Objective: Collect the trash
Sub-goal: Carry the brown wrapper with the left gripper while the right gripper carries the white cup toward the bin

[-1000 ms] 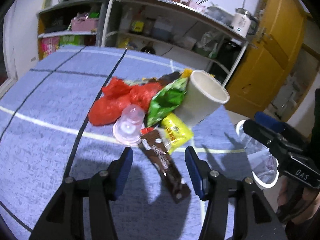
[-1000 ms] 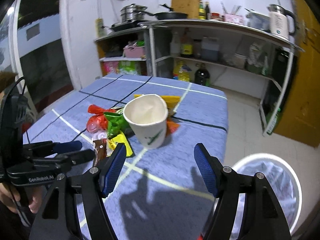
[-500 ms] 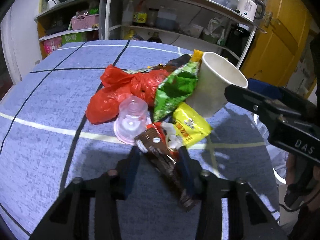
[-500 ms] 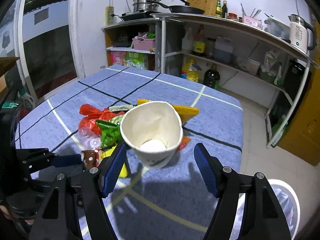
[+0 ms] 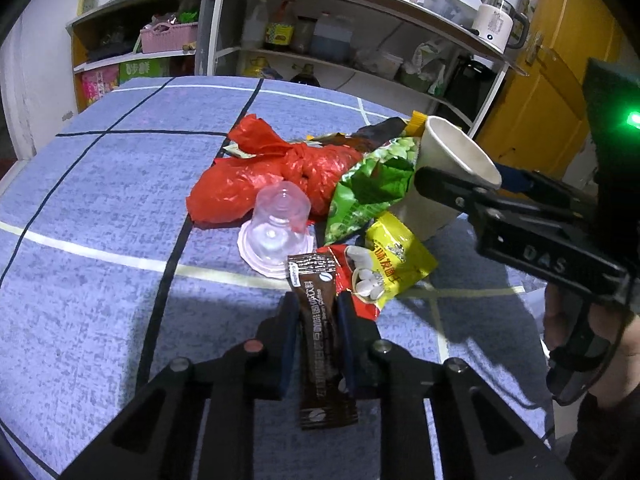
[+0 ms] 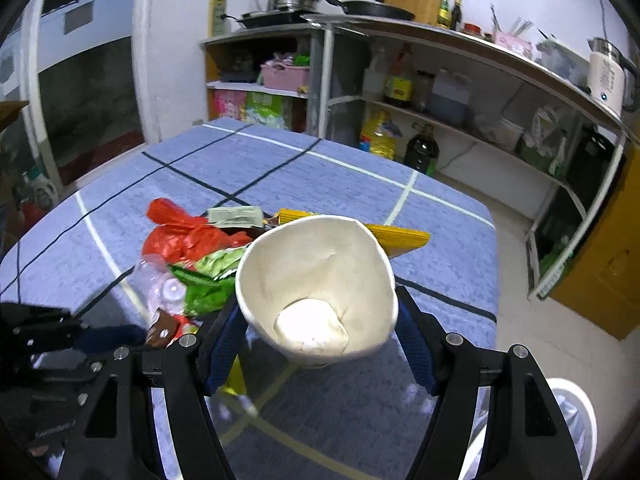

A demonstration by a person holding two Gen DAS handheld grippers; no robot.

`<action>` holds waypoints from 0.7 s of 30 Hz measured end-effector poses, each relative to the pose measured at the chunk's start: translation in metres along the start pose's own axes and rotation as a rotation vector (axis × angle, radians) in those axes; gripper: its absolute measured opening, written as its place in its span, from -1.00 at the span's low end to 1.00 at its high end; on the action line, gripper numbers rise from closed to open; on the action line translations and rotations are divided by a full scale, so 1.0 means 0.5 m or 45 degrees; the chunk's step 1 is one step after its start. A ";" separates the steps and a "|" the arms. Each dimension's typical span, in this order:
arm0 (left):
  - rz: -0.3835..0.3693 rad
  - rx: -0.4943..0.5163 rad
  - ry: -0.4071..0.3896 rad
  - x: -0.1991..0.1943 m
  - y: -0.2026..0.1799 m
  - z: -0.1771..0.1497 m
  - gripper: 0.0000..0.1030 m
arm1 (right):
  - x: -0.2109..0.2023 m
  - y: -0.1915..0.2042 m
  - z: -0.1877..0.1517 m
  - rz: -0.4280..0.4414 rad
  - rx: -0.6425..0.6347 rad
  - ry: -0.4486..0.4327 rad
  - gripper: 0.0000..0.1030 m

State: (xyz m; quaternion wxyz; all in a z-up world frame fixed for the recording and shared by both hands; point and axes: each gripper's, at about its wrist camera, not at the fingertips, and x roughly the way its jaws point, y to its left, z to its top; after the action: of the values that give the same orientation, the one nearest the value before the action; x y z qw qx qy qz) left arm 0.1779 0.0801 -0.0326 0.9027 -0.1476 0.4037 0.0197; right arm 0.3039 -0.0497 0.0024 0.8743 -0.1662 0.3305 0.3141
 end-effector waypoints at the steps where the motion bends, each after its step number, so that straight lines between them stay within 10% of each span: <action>1: -0.015 -0.004 -0.004 -0.001 0.002 0.000 -0.65 | 0.002 -0.004 0.003 0.007 0.020 0.004 0.28; 21: -0.073 0.038 -0.082 -0.033 0.004 -0.002 -0.85 | -0.051 -0.024 -0.003 0.022 0.125 -0.056 0.03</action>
State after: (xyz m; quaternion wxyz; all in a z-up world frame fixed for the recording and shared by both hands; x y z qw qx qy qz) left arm 0.1659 0.0829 -0.0216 0.9175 -0.1449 0.3703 -0.0073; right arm 0.2962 -0.0706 0.0197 0.8857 -0.1132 0.3278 0.3088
